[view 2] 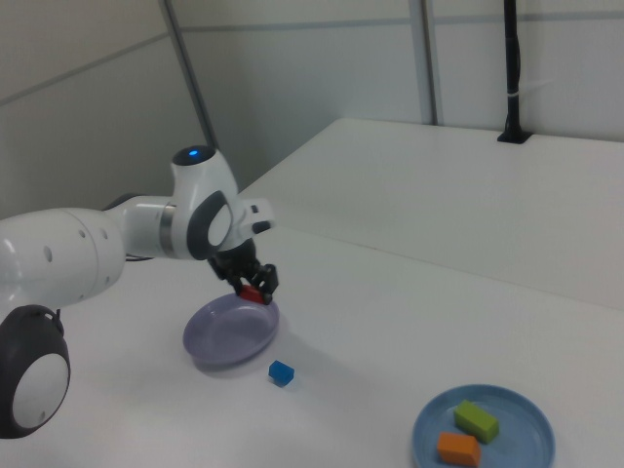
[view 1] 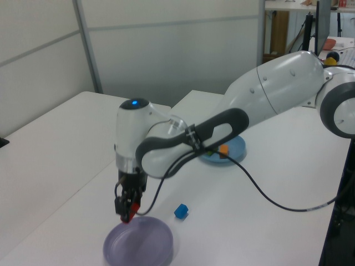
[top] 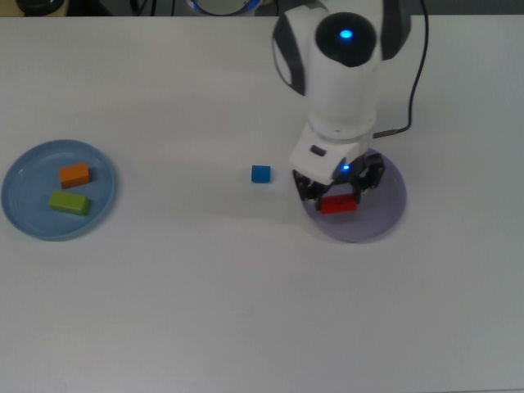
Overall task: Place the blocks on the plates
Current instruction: 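Carry the red block onto the lavender plate and release, then lower the gripper onto the blue block and grasp it, then carry the blue block onto the lavender plate beside the red block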
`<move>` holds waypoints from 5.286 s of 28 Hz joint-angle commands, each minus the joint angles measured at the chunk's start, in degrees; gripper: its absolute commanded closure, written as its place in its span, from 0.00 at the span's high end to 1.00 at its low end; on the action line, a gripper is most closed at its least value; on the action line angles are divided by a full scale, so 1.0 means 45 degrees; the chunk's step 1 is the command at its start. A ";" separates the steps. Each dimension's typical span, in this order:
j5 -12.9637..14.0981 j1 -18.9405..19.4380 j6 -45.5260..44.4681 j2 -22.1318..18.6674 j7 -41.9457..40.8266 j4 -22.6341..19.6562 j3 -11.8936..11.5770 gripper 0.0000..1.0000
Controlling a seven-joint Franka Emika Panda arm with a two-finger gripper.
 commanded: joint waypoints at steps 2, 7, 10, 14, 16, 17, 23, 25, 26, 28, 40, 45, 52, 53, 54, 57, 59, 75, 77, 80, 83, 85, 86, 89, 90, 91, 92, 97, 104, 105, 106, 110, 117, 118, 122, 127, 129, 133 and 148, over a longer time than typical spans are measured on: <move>-0.1168 0.0662 -0.0156 -0.0006 0.1171 -0.0445 -0.0149 0.24; -0.1815 0.0819 -0.0137 0.0073 0.1758 -0.0582 -0.0149 0.24; -0.1815 0.0819 -0.0156 0.0053 0.1778 -0.0582 -0.0149 0.33; -0.1815 0.0819 -0.0176 0.0053 0.1797 -0.0621 -0.0149 1.00; -0.1835 0.0819 -0.0176 0.0053 0.1778 -0.0699 -0.0149 1.00; -0.1835 0.0819 -0.0176 0.0053 0.1778 -0.0738 -0.0149 1.00; -0.1777 0.0761 -0.0585 -0.0180 0.1836 -0.0758 -0.0168 1.00; -0.1659 0.0547 -0.1170 -0.0512 0.1759 -0.0758 -0.0227 1.00; -0.1620 0.0410 -0.1365 -0.0629 0.1739 -0.0758 -0.0208 1.00; -0.1601 0.0079 -0.1737 -0.0805 0.1739 -0.0758 -0.0207 1.00; 0.0195 -0.2129 -0.3613 -0.1430 0.0471 -0.1362 -0.0227 1.00; 0.0294 -0.2130 -0.3574 -0.1451 -0.0038 -0.1870 -0.0208 1.00; 0.0275 -0.2052 -0.3438 -0.1392 -0.0039 -0.2300 -0.0207 0.94; 0.0275 -0.2052 -0.3438 -0.1373 -0.0039 -0.2339 -0.0207 0.93; 0.0275 -0.2033 -0.3418 -0.1372 -0.0039 -0.2340 -0.0207 0.92; 0.0178 -0.2032 -0.3418 -0.1333 -0.0039 -0.2359 -0.0207 0.82; 0.0157 -0.2032 -0.3418 -0.1314 -0.0058 -0.2379 -0.0207 0.81; -0.0233 -0.1993 -0.2754 -0.0884 -0.0410 -0.2320 -0.0207 0.50; -0.0330 -0.1974 -0.2735 -0.0865 -0.0410 -0.2301 -0.0207 0.52; -0.0506 -0.1974 -0.2637 -0.0865 -0.0410 -0.2320 -0.0207 0.50; -0.0526 -0.1974 -0.2656 -0.0865 -0.0448 -0.2301 -0.0207 0.39; -0.0526 -0.1993 -0.2676 -0.0942 -0.0624 -0.2281 -0.0207 0.27; -0.0526 -0.1993 -0.2695 -0.0962 -0.0644 -0.2262 -0.0207 0.25; -0.0487 -0.2013 -0.2715 -0.1079 -0.0644 -0.2223 -0.0207 0.21; -0.0448 -0.2032 -0.2754 -0.1215 -0.0644 -0.2203 -0.0207 0.21; -0.0429 -0.2032 -0.2773 -0.1332 -0.0644 -0.2203 -0.0207 0.21; -0.0409 -0.2032 -0.2793 -0.1449 -0.0644 -0.2203 -0.0188 0.21; -0.0312 -0.1896 -0.2832 -0.2094 -0.0624 -0.2203 -0.0013 0.22; -0.0506 -0.0530 -0.2657 -0.1822 -0.0449 -0.1793 0.0281 0.22; -0.0507 -0.0432 -0.2637 -0.1764 -0.0449 -0.1774 0.0281 0.22; -0.0526 -0.0334 -0.2618 -0.1724 -0.0449 -0.1773 0.0281 0.22; -0.0545 0.0291 -0.2286 -0.1569 -0.0332 -0.1773 0.0281 0.22; -0.1092 0.0467 -0.1505 -0.0709 0.0449 -0.1676 0.0281 0.33; -0.1247 0.0564 -0.1369 -0.0515 0.0720 -0.1656 0.0262 0.39; -0.1424 0.0721 -0.1172 -0.0338 0.0977 -0.1656 0.0242 0.48; -0.1366 0.0702 -0.1172 -0.0415 0.0997 -0.1598 0.0242 1.00; -0.1250 0.0683 -0.1307 -0.0474 0.1035 -0.1210 0.0242 1.00; -0.1210 0.0546 -0.1464 -0.0824 0.1016 -0.1012 0.0203 1.00; -0.0468 0.0156 -0.6851 -0.3148 0.1016 0.0061 -0.0695 1.00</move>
